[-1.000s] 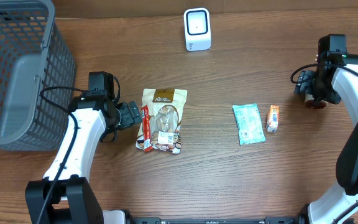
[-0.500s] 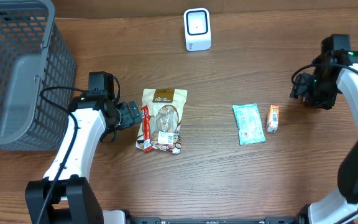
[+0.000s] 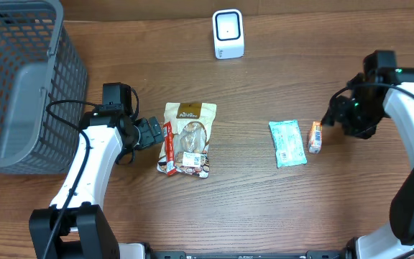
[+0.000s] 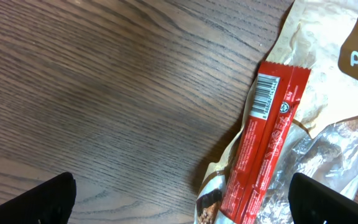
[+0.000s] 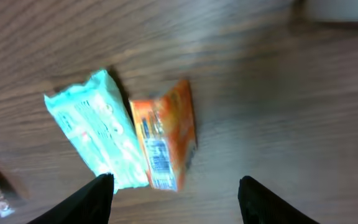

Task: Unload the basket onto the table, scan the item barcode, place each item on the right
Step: 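Move the right gripper left over the small orange box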

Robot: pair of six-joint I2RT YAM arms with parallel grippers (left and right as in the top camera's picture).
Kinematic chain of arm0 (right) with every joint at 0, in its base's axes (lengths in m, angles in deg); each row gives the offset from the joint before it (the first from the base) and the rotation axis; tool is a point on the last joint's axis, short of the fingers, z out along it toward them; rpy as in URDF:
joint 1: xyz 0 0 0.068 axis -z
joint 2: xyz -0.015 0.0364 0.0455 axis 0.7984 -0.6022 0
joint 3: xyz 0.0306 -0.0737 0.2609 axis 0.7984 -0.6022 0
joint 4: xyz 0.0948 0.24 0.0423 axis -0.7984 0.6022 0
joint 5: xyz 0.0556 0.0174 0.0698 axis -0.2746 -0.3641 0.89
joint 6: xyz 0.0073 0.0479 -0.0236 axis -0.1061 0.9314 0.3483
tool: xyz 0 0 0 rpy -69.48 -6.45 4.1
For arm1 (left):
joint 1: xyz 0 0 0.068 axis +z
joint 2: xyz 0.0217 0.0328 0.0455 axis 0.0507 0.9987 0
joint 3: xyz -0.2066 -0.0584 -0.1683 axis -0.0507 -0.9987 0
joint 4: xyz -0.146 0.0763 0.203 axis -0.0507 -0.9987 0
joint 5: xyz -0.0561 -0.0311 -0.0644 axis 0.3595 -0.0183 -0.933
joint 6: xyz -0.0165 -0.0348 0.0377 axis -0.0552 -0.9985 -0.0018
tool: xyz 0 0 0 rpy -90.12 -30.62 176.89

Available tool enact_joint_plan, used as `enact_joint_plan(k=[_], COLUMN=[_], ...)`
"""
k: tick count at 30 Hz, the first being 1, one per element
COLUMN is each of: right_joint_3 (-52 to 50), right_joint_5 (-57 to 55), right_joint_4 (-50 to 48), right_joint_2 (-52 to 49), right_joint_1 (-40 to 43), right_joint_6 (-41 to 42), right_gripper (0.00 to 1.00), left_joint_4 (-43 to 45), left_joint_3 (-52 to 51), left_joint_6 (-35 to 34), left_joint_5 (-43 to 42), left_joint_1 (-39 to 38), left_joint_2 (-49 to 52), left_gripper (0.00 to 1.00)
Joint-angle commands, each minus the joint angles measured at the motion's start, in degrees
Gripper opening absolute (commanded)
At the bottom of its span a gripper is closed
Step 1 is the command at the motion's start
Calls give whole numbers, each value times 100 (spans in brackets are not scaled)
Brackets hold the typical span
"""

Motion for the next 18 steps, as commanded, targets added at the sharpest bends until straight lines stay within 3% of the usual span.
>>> enact_joint_plan(k=[1,9,18], right_joint_3=[-404,-1082,-1198], right_joint_5=[72,-925,-1023], right_joint_4=[-457,-1331,-1569], right_joint_2=[61,50,50], right_joint_1=[-330,-1019,-1178], right_joint_6=[-48,2,0], right_gripper=[66,68,40], left_joint_4=[9,7,7], left_joint_3=[76,76,76], left_joint_6=[-33,-35,-33], left_joint_5=[13,13,13], left_joint_1=[-17,-17,-17], left_joint_2=[-24,-24,-24], left_gripper=[100,100,100])
